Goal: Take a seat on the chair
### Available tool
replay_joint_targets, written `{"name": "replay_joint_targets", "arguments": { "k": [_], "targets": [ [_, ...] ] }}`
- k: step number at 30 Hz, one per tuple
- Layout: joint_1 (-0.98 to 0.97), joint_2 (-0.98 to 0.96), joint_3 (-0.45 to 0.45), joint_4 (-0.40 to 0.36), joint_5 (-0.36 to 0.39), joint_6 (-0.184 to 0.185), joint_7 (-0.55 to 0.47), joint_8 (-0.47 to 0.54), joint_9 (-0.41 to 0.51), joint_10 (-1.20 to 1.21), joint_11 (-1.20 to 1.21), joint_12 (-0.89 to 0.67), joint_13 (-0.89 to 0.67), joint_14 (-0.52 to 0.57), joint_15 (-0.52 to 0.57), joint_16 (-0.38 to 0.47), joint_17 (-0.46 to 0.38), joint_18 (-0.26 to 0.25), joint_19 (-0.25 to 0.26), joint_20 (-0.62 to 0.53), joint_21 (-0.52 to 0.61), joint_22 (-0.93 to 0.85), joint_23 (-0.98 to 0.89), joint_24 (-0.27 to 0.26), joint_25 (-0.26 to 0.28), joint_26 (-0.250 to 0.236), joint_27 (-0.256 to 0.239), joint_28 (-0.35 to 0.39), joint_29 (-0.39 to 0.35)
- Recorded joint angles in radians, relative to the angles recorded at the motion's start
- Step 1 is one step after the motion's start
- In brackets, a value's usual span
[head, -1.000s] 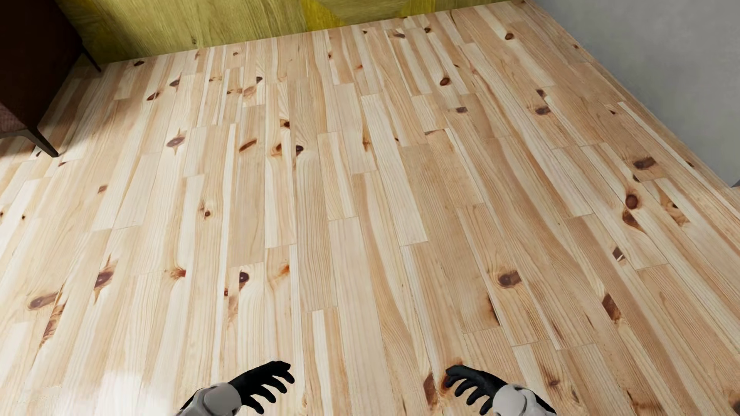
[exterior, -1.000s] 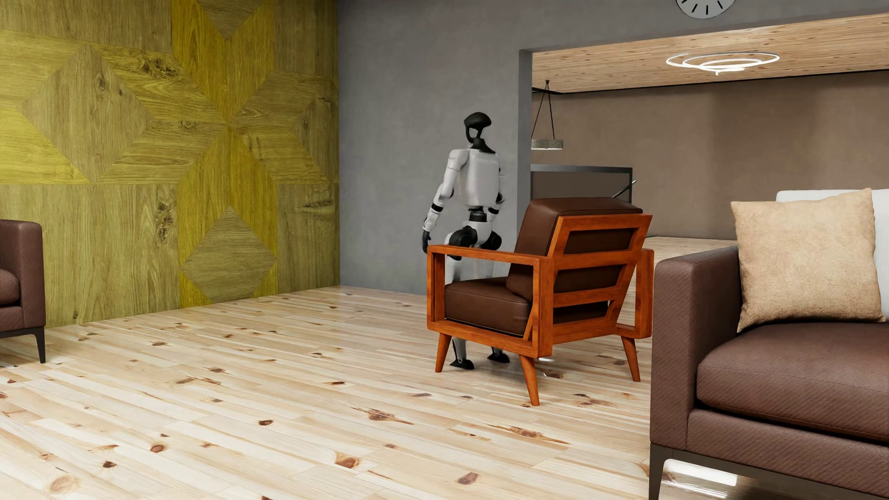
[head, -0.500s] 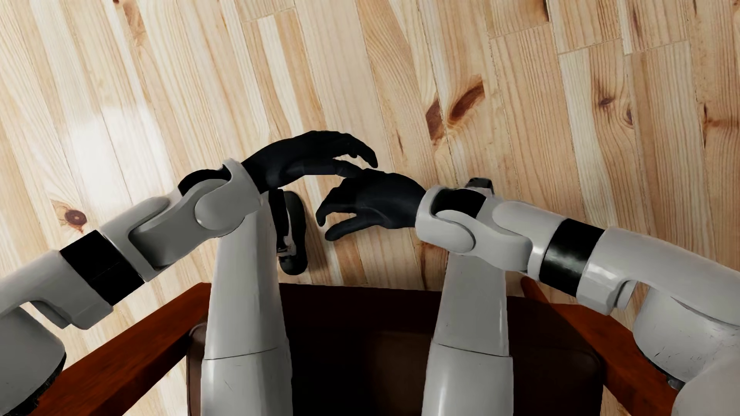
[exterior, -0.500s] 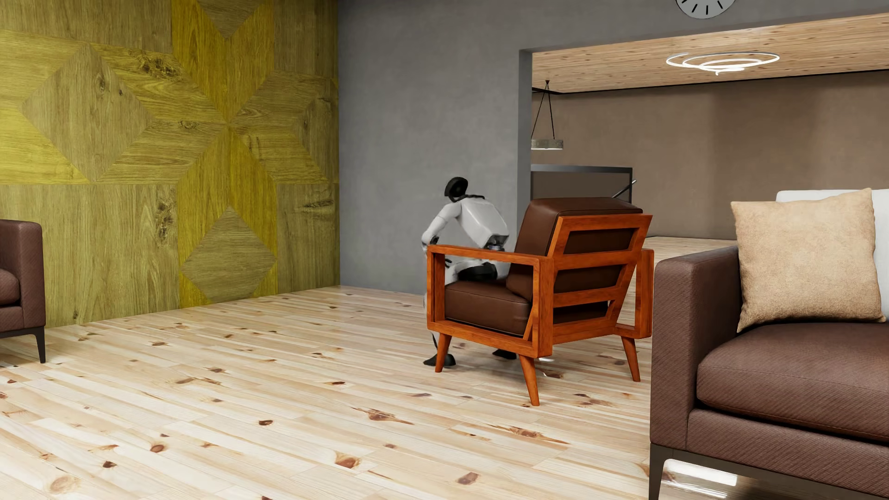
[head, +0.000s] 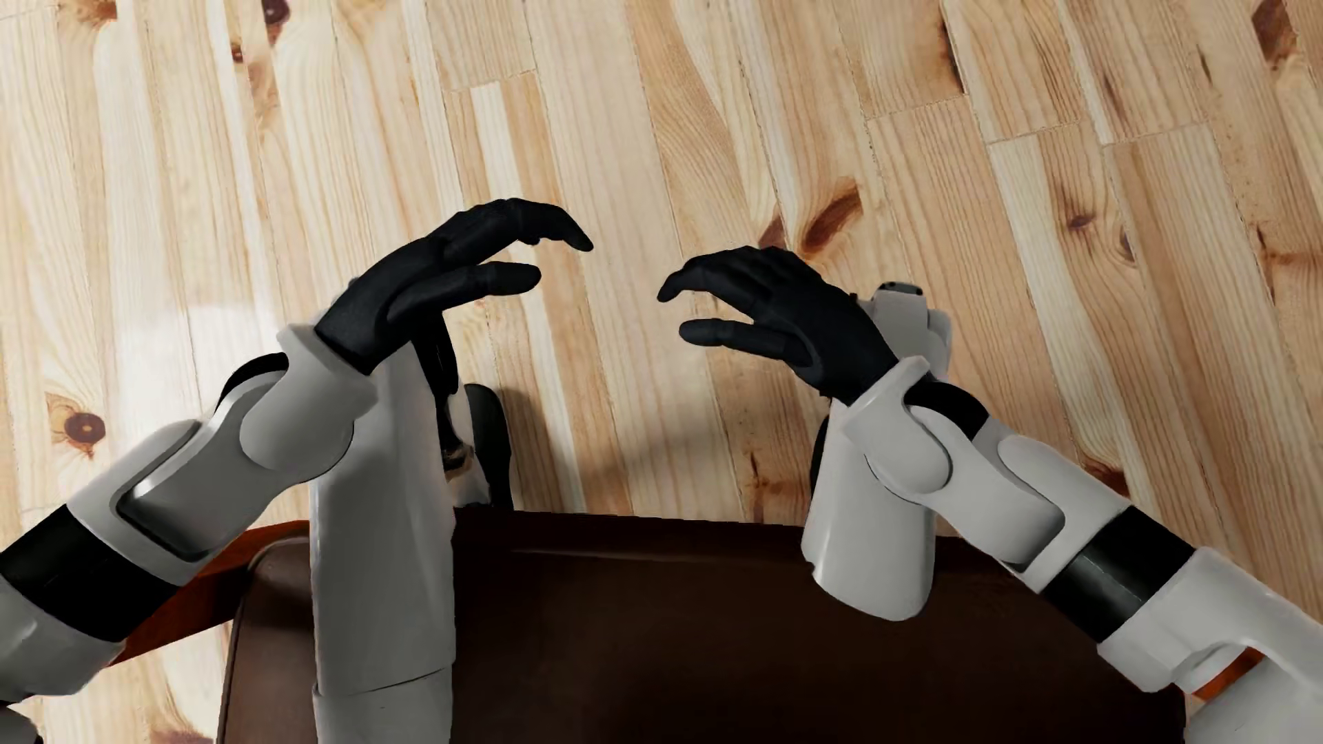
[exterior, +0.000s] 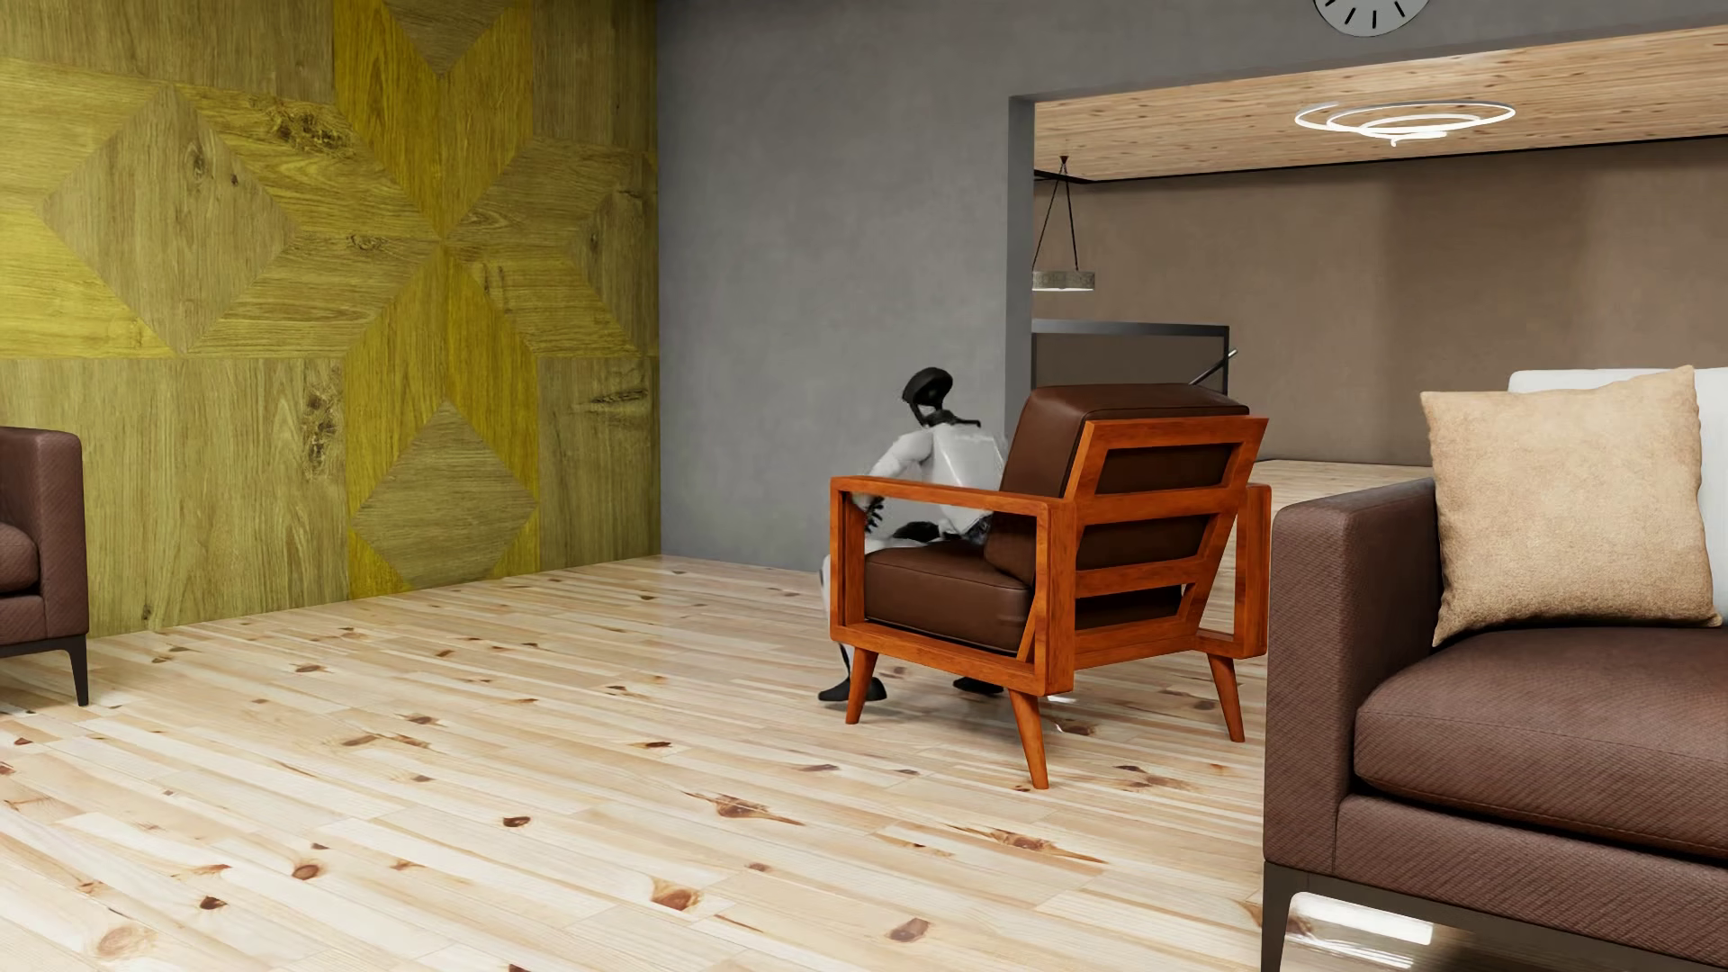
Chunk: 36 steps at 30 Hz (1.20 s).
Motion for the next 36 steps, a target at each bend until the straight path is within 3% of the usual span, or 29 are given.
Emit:
{"name": "replay_joint_targets", "arguments": {
  "k": [4,7,9,14,17,18,20,22,24,25,31,34,36],
  "targets": [
    [0.119,0.119,0.006,0.006,-0.015,0.000,0.008,-0.014,-0.071,0.000,-0.001,0.156,0.130,0.012,0.014,-0.229,0.176,0.013,-0.004,0.152,-0.130,0.183,0.182,0.087,-0.029,0.025,0.009,-0.067,0.095],
    [0.181,0.188,0.013,0.000,-0.014,0.007,0.012,-0.022,-0.125,-0.011,-0.016,0.231,0.192,0.020,0.026,-0.413,0.284,0.027,-0.012,0.249,-0.200,0.322,0.306,0.117,-0.035,0.041,0.014,-0.049,0.123],
    [0.209,0.225,0.017,-0.014,-0.010,0.014,0.014,-0.026,-0.154,-0.016,-0.025,0.243,0.214,0.028,0.034,-0.482,0.326,0.042,-0.018,0.261,-0.220,0.392,0.370,0.127,-0.025,0.053,0.021,-0.034,0.132],
    [0.268,0.306,0.021,-0.044,-0.003,0.029,0.021,-0.037,-0.218,-0.018,-0.039,0.257,0.275,0.038,0.043,-0.498,0.368,0.081,-0.032,0.236,-0.269,0.549,0.514,0.074,0.050,0.074,0.069,0.025,0.067],
    [0.287,0.329,0.018,-0.050,0.007,0.031,0.024,-0.042,-0.247,-0.020,-0.043,0.318,0.347,0.045,0.053,-0.516,0.402,0.093,-0.045,0.297,-0.354,0.712,0.658,-0.008,0.171,0.127,0.145,0.061,0.073],
    [0.292,0.333,0.016,-0.052,0.009,0.032,0.026,-0.043,-0.255,-0.023,-0.045,0.336,0.369,0.049,0.057,-0.518,0.408,0.094,-0.049,0.315,-0.380,0.794,0.731,-0.033,0.202,0.154,0.170,0.032,0.105],
    [0.304,0.346,0.017,-0.054,0.012,0.035,0.032,-0.046,-0.263,-0.027,-0.048,0.362,0.417,0.054,0.061,-0.513,0.403,0.104,-0.054,0.321,-0.399,0.975,0.881,-0.013,0.224,0.216,0.220,-0.079,0.216],
    [0.316,0.356,0.020,-0.060,0.007,0.039,0.038,-0.049,-0.267,-0.030,-0.049,0.386,0.459,0.056,0.062,-0.524,0.397,0.109,-0.055,0.310,-0.401,1.145,1.024,0.073,0.170,0.237,0.232,-0.192,0.356],
    [0.324,0.363,0.022,-0.064,0.000,0.041,0.043,-0.052,-0.277,-0.033,-0.050,0.432,0.512,0.056,0.060,-0.553,0.410,0.110,-0.056,0.306,-0.404,1.268,1.113,0.173,0.039,0.227,0.199,-0.256,0.454],
    [0.328,0.365,0.022,-0.063,-0.002,0.040,0.044,-0.053,-0.278,-0.035,-0.050,0.460,0.535,0.056,0.060,-0.568,0.424,0.109,-0.056,0.312,-0.410,1.304,1.143,0.203,0.006,0.233,0.201,-0.279,0.479],
    [0.346,0.366,0.025,-0.073,-0.010,0.041,0.046,-0.050,-0.291,-0.041,-0.045,0.611,0.674,0.060,0.060,-0.620,0.473,0.104,-0.058,0.365,-0.507,1.262,1.072,0.222,0.073,0.220,0.199,-0.332,0.457],
    [0.358,0.371,0.025,-0.081,-0.010,0.041,0.046,-0.047,-0.291,-0.045,-0.044,0.606,0.674,0.063,0.062,-0.626,0.459,0.104,-0.060,0.345,-0.486,1.214,0.996,0.230,0.052,0.209,0.173,-0.350,0.486],
    [0.363,0.373,0.024,-0.084,-0.006,0.045,0.047,-0.047,-0.291,-0.047,-0.046,0.579,0.641,0.065,0.064,-0.630,0.453,0.108,-0.062,0.326,-0.457,1.212,0.992,0.225,0.023,0.205,0.163,-0.327,0.468]
  ]
}}
